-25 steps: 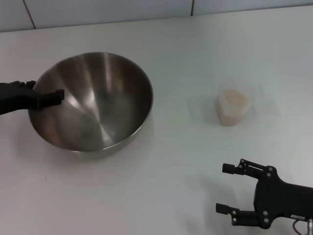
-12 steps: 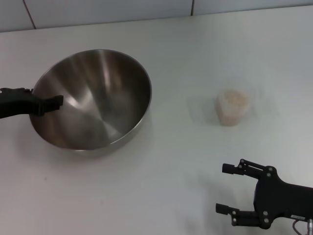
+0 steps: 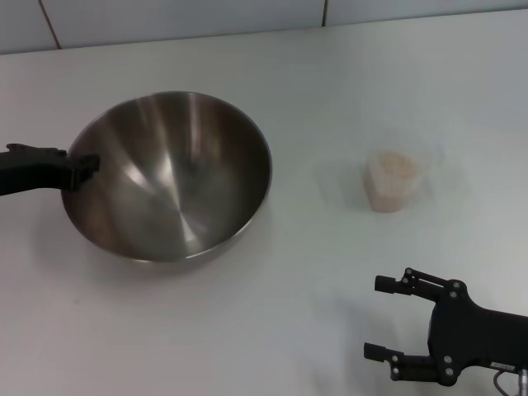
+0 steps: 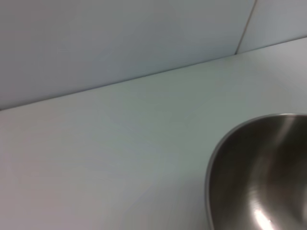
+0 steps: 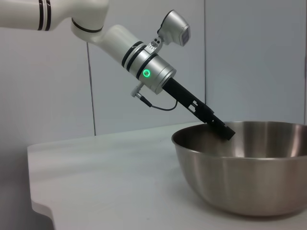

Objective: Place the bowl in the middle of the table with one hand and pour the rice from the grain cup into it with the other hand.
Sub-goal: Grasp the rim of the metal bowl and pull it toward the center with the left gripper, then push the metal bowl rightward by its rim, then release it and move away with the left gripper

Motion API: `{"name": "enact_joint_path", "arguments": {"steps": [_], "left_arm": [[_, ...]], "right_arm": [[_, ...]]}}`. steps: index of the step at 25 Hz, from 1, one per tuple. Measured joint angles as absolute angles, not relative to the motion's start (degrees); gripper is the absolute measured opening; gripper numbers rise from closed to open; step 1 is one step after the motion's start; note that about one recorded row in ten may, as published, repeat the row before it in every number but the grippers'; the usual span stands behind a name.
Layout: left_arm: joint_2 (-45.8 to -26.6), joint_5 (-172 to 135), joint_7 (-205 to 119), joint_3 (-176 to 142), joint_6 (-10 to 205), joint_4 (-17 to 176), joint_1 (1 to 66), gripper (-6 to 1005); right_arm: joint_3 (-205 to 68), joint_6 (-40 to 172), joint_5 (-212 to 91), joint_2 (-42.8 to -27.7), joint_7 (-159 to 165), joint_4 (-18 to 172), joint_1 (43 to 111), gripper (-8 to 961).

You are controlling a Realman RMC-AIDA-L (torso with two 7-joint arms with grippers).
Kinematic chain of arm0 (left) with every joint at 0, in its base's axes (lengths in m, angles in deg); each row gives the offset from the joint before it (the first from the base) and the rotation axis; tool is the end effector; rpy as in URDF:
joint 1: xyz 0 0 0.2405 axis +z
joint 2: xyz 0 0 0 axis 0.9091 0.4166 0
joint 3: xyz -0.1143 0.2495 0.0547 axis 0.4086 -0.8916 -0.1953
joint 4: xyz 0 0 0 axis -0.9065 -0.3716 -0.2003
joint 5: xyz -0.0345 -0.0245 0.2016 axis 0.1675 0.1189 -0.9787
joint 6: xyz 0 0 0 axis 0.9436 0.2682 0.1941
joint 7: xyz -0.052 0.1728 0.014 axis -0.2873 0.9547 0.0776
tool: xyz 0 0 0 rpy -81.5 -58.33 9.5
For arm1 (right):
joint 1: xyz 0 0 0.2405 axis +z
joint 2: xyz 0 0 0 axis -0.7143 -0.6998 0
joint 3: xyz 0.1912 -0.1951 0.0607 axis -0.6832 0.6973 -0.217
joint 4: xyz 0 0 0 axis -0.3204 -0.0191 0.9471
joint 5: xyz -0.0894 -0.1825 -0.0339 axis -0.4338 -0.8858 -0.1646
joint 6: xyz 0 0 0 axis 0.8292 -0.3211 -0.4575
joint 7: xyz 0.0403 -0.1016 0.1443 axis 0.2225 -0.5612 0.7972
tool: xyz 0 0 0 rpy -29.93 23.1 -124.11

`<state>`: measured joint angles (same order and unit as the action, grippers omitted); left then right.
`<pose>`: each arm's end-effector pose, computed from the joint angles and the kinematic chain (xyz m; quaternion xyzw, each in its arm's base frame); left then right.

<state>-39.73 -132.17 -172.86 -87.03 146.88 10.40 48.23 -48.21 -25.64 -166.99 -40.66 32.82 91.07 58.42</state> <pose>-0.2827 0.3803 -0.0283 -0.8763 -0.3706 -0.0540 0.3030 0.3343 0.1987 -0.0725 -0.9323 0.0994 0.2978 0.1794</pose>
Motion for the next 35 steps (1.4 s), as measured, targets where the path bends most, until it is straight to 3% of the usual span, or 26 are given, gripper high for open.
{"name": "enact_joint_path", "arguments": {"steps": [5,6,18,35], "left_arm": [[-39.65,-132.21,-173.25,-86.44,148.1,10.77,47.32,300],[-39.65,-132.23,-173.38,-86.37,148.39,10.57,47.18,84],[-39.82,-131.45,-173.48,-83.24,152.27,10.31,43.92,44],[-40.01,-131.01,-172.5,-83.0,149.09,22.6,30.31,42]], "right_arm": [[-48.21,-25.65,-166.99,-40.66,32.82,91.07,58.49,821],[-48.21,-25.64,-166.99,-40.66,32.82,91.07,58.49,821],[-48.21,-25.49,-167.12,-40.66,32.82,91.07,58.66,821],[-48.21,-25.6,-167.16,-40.74,32.82,91.07,58.8,821]]}}
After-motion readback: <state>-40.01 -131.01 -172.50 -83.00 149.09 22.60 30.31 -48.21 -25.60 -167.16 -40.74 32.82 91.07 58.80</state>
